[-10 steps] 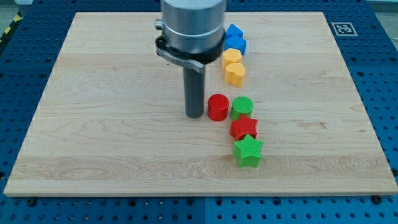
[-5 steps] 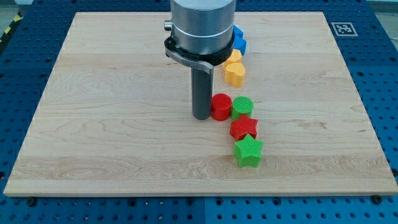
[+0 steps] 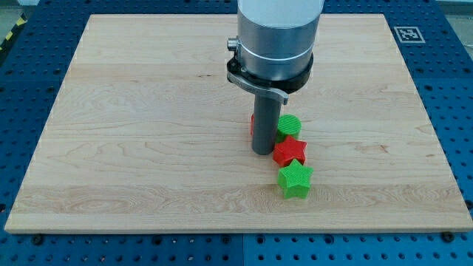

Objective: Move red circle below to yellow heart

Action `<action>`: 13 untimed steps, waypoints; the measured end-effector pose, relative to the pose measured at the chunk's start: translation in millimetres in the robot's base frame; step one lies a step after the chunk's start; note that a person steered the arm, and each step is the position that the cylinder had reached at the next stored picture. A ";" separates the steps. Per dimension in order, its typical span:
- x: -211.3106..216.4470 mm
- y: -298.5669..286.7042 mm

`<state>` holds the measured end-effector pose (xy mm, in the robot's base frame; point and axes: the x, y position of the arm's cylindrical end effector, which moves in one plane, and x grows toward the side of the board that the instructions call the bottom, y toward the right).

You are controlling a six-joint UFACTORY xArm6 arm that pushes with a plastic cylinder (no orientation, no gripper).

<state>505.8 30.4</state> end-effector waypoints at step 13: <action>-80.8 14.9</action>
